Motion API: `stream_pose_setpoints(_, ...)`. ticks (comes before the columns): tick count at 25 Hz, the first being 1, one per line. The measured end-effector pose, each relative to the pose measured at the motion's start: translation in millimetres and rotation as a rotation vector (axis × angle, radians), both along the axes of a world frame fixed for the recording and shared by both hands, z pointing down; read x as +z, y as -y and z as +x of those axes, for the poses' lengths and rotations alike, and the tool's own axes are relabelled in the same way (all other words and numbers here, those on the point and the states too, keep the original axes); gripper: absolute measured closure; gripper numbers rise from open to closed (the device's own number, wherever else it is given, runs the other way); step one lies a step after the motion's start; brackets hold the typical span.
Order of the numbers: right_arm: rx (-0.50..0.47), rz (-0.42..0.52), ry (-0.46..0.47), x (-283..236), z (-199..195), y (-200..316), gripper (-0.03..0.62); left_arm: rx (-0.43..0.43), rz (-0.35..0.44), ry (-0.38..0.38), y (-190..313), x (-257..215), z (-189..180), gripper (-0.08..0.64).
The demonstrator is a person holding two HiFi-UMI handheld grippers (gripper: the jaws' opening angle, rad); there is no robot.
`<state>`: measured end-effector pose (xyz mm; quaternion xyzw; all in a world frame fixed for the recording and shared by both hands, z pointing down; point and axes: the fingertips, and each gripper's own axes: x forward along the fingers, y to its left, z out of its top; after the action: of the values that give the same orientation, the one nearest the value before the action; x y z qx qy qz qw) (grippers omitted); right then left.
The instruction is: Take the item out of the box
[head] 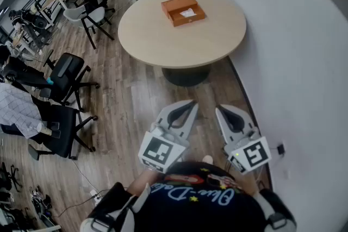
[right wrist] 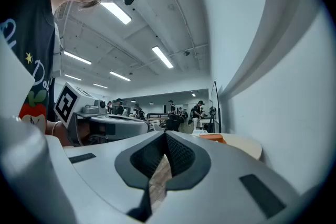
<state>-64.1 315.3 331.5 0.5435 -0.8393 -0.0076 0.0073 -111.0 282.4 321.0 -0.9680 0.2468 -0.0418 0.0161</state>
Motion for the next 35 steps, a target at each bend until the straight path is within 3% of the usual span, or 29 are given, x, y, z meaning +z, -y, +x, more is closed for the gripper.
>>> stream_pose_setpoints(11,0.010,-0.003,0.036,1.9,5.7,-12.0,0.597,-0.001,-0.006,0.020,-13.9,4.4,8.2,0.575)
stream_pose_setpoints(20,-0.020,0.004,0.012,2.2,19.4,-18.7,0.597,-0.019,-0.006,0.028,-20.0,6.9,22.4,0.575)
stream_pose_setpoints(35,-0.054,0.031,-0.007,-2.2,64.8,-41.8,0.597,-0.046,0.011,0.022,-44.1,4.7,66.4,0.575)
